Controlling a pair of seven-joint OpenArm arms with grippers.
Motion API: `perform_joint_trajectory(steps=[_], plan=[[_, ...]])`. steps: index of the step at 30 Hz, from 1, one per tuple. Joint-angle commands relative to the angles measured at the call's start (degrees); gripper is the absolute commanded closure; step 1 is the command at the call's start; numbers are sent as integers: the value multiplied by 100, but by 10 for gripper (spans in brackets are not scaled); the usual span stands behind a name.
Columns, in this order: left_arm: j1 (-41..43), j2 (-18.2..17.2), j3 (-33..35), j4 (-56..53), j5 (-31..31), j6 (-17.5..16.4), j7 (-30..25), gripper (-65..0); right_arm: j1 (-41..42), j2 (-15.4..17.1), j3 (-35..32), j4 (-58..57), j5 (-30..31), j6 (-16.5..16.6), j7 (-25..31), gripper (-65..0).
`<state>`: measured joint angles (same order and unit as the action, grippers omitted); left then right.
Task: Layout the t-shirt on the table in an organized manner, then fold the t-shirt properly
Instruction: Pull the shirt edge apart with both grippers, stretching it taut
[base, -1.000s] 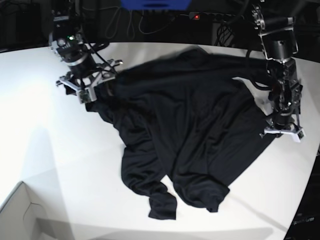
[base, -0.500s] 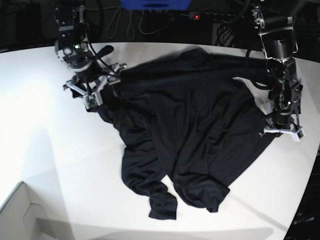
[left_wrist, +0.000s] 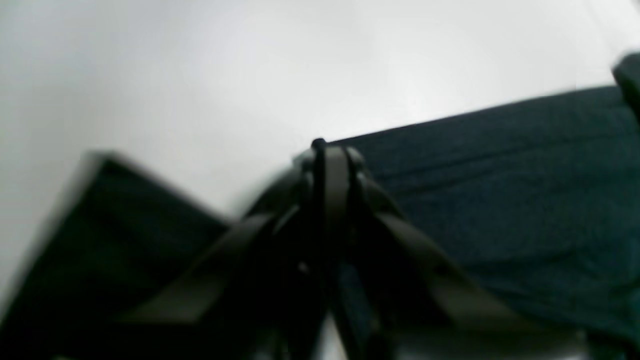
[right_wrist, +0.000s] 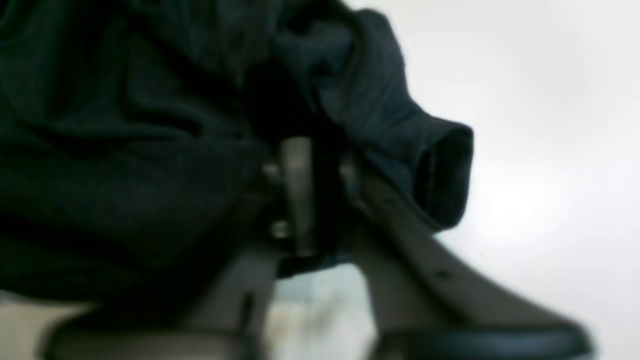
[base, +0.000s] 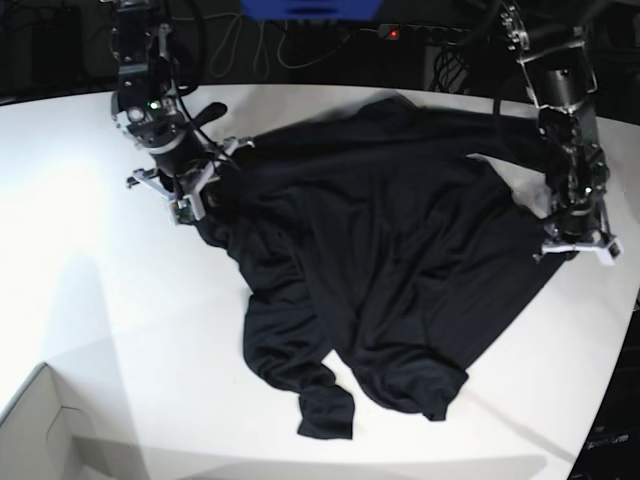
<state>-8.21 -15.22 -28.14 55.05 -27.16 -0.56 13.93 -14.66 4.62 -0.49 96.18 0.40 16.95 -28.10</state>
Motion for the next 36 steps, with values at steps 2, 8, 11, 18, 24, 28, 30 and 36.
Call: perform_joint_trajectory(steps=[2, 8, 11, 18, 24, 28, 30, 36], plan=[[60, -82, -127, 267, 21, 34, -26, -1, 28, 26, 27, 153, 34, 24, 124, 0], [632, -91, -153, 1067, 21, 34, -26, -1, -271, 43, 317, 751, 34, 41, 150, 0], [816, -91, -162, 1392, 21, 69, -26, -1, -447, 61, 317, 1191, 34, 41, 150, 0], [1221, -38, -742, 1972, 21, 43, -26, -1, -737, 61, 537, 1657, 34, 41, 159, 0], [1476, -29, -1085, 2007, 12, 34, -26, -1, -921, 43, 862, 1701, 34, 50, 159, 0], [1572, -29, -1094, 2007, 12, 25, -26, -1, -1018, 43, 924, 1709, 34, 50, 159, 0], [1687, -29, -1094, 2007, 12, 25, -26, -1, -1088, 43, 968, 1718, 43, 50, 168, 0], [1801, -29, -1102, 2007, 12, 25, -26, -1, -1247, 70, 1522, 1876, 852, 59, 282, 0]])
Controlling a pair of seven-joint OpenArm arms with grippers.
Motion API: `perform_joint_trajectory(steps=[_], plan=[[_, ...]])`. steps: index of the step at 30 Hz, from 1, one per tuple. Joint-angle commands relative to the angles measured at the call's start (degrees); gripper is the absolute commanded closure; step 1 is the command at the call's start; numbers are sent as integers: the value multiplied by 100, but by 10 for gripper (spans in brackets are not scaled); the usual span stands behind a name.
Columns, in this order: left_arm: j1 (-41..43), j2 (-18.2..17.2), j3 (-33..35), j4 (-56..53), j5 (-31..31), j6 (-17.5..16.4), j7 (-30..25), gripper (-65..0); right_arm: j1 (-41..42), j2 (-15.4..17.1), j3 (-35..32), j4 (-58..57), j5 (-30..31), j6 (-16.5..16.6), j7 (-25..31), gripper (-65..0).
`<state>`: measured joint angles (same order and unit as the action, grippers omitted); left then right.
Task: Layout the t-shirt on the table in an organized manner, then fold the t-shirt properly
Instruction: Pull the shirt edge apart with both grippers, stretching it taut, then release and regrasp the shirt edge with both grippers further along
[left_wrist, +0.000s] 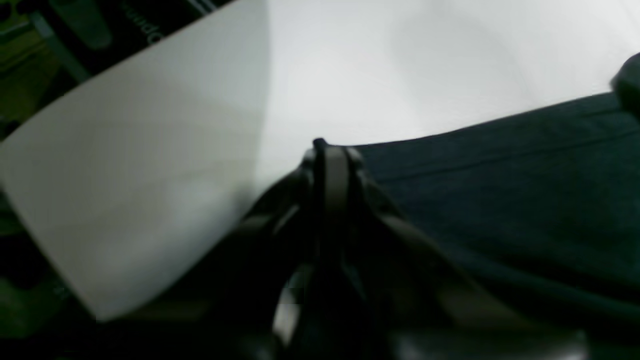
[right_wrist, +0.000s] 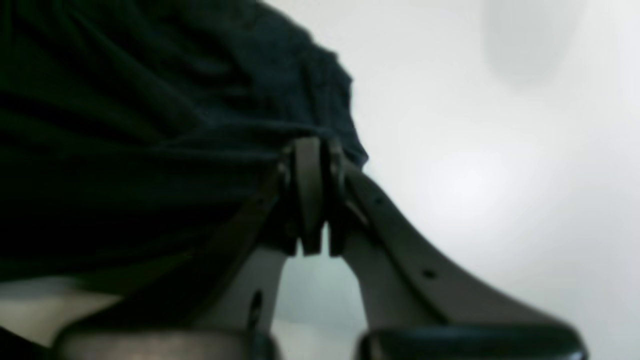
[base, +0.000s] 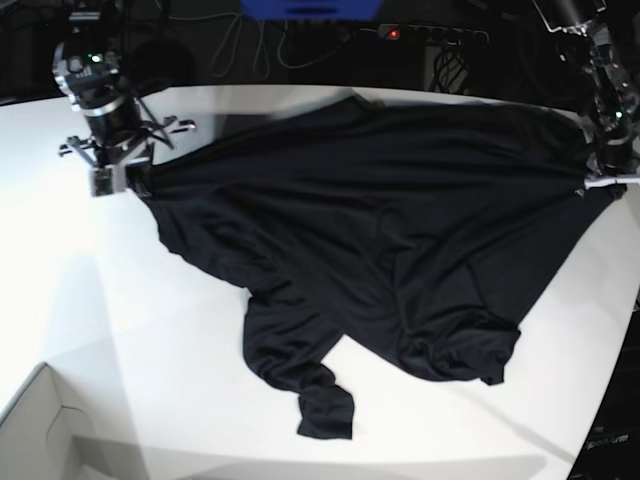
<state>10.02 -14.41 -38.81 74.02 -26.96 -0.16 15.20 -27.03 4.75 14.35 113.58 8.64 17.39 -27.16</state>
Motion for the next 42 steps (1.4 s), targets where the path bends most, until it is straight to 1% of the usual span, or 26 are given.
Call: perform_joint_trajectory(steps=[1, 3, 6, 12, 14, 17, 23, 24, 26, 28, 30, 32, 34, 36, 40, 42], plan=[[31, -110, -36, 110, -7, -14, -153, -1, -27, 56, 161, 137, 169, 15, 267, 0], [92, -110, -36, 110, -7, -14, -153, -1, -133, 56, 398, 119, 371, 15, 373, 0], [136, -110, -36, 110, -7, -14, -153, -1, -238, 56, 556, 119, 599, 15, 408, 0], [356, -101, -27, 84, -7, -14, -153, -1, -440, 4, 539, 13, 634, 15, 426, 0], [391, -84, -27, 31, -7, -14, -153, -1, -431, -58, 539, -92, 634, 15, 426, 0], [391, 66, -27, 31, 2, -14, -153, -4, -431, -102, 539, -241, 634, 15, 426, 0], [391, 92, -27, 40, 2, -14, -153, -7, -467, -111, 530, -241, 634, 15, 390, 0], [391, 92, -27, 49, 2, -14, -153, -15, -467, -111, 530, -241, 617, 15, 382, -10], [391, 92, -27, 66, 2, -14, -153, -61, -475, -102, 521, -250, 608, 15, 338, -61], [391, 83, -27, 84, 2, -14, -153, -151, -467, -84, 530, -250, 608, 15, 188, -133], [391, 83, -36, 110, 2, -14, -153, -238, -467, -93, 539, -250, 608, 15, 171, -201], [391, 74, -106, 110, -7, -14, -153, -291, -467, -102, 565, -241, 608, 15, 171, -240], [356, 83, -352, 198, -7, -14, -153, -308, -475, -119, 583, -206, 617, 15, 179, -258], [321, 92, -572, 312, -7, -14, -153, -308, -467, -198, 591, -206, 617, 15, 179, -258], [-4, 48, -590, 436, -7, -14, -153, -308, -414, -462, 794, -206, 617, 15, 179, -259], [-171, -5, -563, 453, 28, -14, -144, -308, -405, -489, 794, -198, 617, 15, 188, -262]])
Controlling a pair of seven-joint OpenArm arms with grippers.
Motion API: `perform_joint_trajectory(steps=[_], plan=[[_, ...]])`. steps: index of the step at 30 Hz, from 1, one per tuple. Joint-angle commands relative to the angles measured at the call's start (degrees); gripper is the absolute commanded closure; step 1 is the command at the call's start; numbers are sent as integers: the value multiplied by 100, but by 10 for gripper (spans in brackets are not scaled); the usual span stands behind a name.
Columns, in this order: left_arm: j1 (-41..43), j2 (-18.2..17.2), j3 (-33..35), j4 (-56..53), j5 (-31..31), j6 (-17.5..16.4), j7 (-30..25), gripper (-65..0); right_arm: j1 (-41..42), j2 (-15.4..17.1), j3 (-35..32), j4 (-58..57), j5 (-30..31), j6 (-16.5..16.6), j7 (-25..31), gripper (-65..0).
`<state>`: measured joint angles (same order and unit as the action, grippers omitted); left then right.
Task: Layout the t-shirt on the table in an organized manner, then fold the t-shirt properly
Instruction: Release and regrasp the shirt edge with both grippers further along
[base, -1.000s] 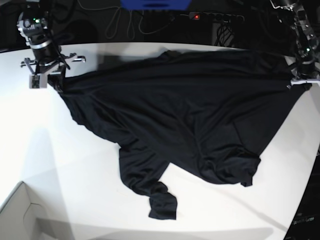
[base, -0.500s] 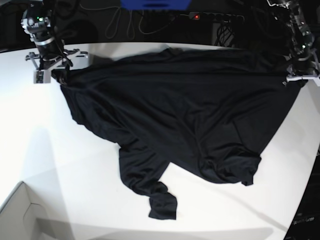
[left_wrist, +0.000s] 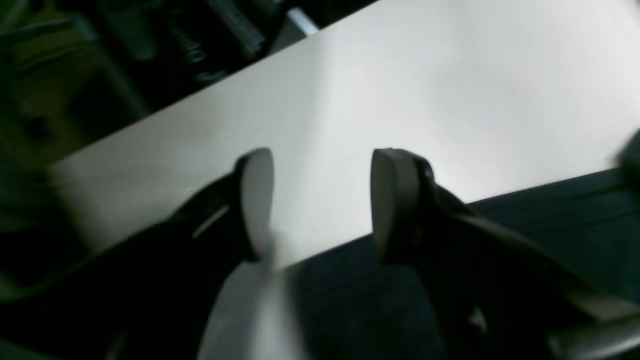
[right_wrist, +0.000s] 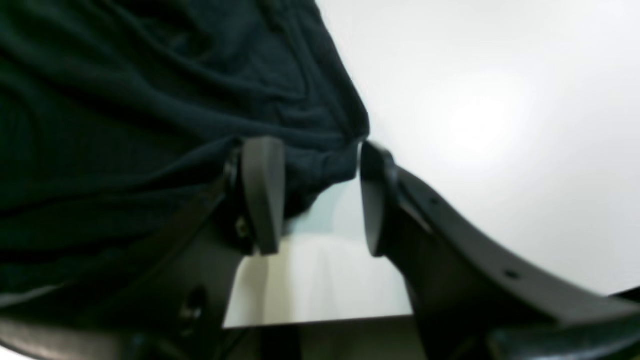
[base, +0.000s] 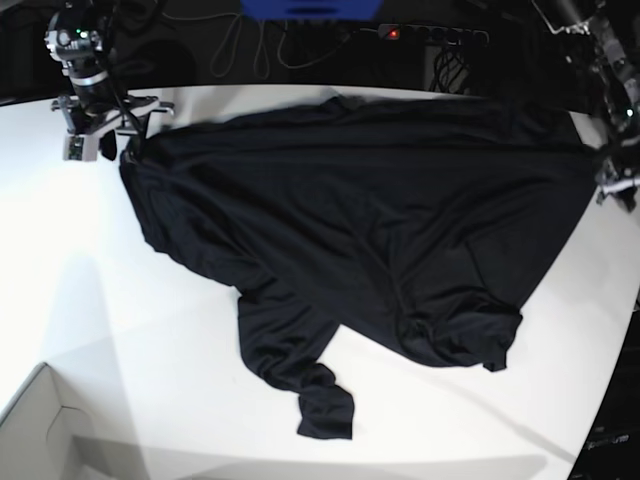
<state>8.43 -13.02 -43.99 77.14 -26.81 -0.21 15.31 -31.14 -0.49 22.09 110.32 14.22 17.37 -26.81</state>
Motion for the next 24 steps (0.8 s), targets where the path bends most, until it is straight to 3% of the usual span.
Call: perform_joint_trajectory(steps=[1, 6, 10, 17, 24], plan=[[-109, -197, 43, 132, 21, -10, -155, -308, 67, 36, 11, 128, 51, 17, 153, -262], [-451, -514, 1124, -9, -5, -10, -155, -310, 23, 229, 29, 102, 42, 17, 109, -269], [-759, -558, 1748, -440, 30, -10, -164, -311, 41, 493, 20, 84, 42, 17, 109, -333], [-988, -531, 2223, -1240, 39, -10, -164, -312, 656, 1188, -50, -144, 42, 17, 101, -377], [-715, -540, 2258, -1451, 39, -10, -164, -312, 1527, 2111, -1017, -1243, 51, 17, 101, -393]])
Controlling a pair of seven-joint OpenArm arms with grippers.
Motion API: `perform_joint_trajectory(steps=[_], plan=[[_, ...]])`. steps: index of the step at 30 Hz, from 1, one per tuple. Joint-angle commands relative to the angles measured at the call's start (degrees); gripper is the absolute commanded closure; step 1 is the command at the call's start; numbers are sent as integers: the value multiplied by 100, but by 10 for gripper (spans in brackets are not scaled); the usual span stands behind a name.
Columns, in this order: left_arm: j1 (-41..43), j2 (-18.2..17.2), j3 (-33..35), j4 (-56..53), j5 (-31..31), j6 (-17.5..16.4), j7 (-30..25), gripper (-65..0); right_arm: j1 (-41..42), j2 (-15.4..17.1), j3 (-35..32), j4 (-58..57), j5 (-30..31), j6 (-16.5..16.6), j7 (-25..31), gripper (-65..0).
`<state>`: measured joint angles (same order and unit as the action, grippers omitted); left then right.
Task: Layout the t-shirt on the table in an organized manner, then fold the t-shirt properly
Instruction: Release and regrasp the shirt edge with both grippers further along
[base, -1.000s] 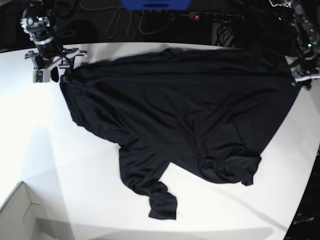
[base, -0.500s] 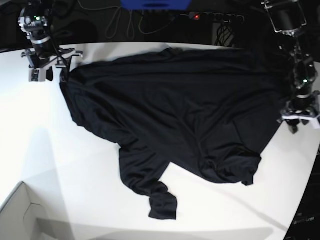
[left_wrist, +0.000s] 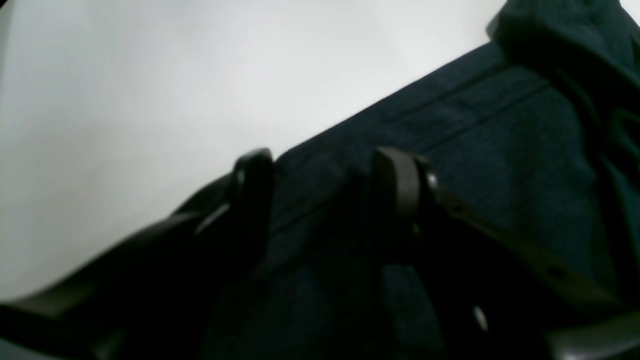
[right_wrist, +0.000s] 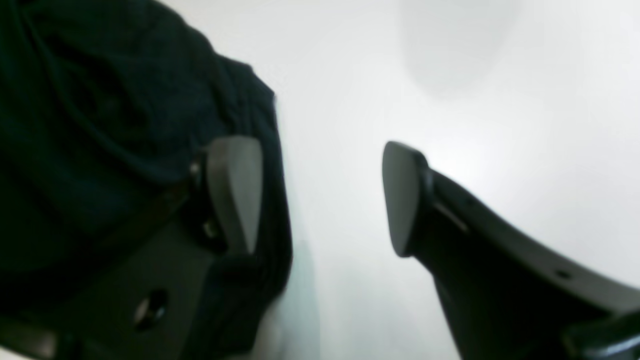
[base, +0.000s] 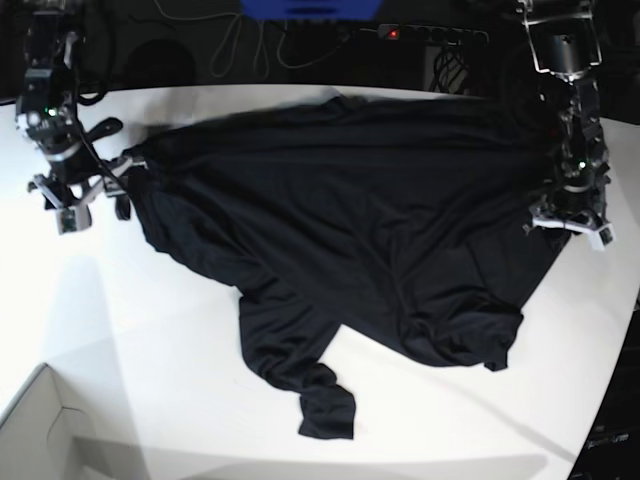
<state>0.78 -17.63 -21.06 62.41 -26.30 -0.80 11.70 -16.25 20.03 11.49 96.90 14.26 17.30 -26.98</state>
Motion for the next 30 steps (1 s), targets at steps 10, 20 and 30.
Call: perform_joint_trajectory(steps=[10, 20, 30], plan=[[349, -44, -650, 14, -11, 49, 188, -312, 1375, 392, -1171, -1079, 46, 24, 118, -403], [322, -79, -650, 14, -11, 49, 188, -312, 2157, 120, -1891, -1747, 38, 24, 118, -399], [305, -70, -641, 5, -11, 49, 188, -312, 2939, 58, -1839, -2890, 38, 24, 144, -97]])
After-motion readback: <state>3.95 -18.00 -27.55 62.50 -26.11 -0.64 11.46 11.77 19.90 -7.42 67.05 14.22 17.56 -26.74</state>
